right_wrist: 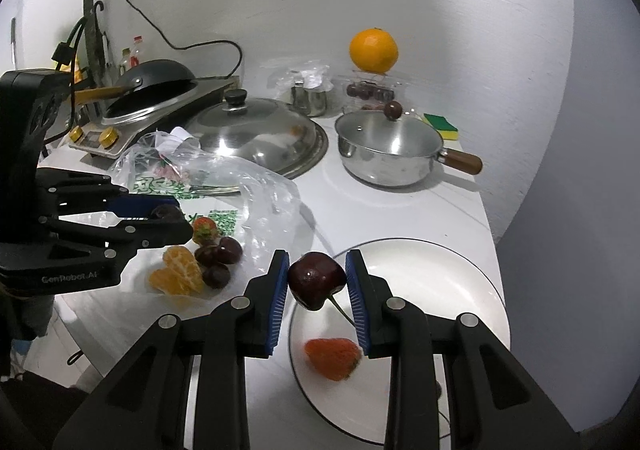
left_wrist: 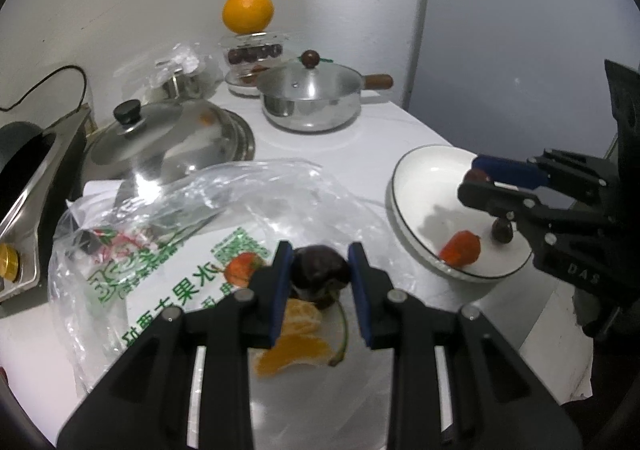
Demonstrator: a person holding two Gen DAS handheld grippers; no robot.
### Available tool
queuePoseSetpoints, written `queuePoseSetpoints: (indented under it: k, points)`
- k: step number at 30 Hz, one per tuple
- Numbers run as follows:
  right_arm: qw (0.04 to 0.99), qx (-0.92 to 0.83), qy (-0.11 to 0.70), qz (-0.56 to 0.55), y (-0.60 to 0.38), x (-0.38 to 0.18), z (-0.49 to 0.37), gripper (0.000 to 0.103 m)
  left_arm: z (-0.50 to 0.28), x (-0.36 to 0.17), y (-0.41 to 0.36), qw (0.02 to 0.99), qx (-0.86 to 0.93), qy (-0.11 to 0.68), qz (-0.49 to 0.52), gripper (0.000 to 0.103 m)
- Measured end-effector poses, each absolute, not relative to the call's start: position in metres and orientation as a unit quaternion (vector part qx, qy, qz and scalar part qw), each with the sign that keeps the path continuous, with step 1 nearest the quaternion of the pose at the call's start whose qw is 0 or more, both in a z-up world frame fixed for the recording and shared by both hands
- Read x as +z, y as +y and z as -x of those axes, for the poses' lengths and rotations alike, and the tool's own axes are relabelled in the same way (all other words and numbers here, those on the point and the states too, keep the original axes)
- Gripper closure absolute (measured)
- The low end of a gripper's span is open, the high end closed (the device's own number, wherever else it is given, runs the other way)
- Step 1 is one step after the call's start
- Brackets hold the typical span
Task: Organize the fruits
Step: 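Carry the cherry with the left tool over the white plate, then lower the held dark cherries over the plate with both tools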
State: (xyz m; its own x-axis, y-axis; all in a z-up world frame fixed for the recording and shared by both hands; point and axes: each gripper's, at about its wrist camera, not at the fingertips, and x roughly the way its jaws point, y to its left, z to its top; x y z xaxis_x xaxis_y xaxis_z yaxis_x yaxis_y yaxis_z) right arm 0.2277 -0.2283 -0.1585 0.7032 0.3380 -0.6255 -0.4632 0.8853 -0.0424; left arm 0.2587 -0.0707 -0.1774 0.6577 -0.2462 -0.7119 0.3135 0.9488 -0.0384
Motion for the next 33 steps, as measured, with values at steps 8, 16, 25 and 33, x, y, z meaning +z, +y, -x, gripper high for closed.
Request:
queuePoseSetpoints:
  k: [8,16,25,33]
  points:
    - [0.921,0.206,0.319,0.088,-0.256,-0.162,-0.229,0.072,-0.258,-0.174,-0.099,0.905,-0.166,0.386,-0.056,0.074]
    - [0.924,0.185,0.323,0.082,-0.287,-0.166,-0.231,0.072,-0.263,-0.176,-0.132,0.899,-0.191,0.388,-0.064,0.074]
    - [0.926,0.166,0.331,0.069,-0.32,-0.174,-0.234,0.072,-0.266,-0.18,-0.162,0.891,-0.211,0.394,-0.078,0.074]
    - [0.926,0.164,0.336,0.06,-0.338,-0.183,-0.241,0.072,-0.271,-0.188,-0.188,0.883,-0.228,0.402,-0.083,0.074]
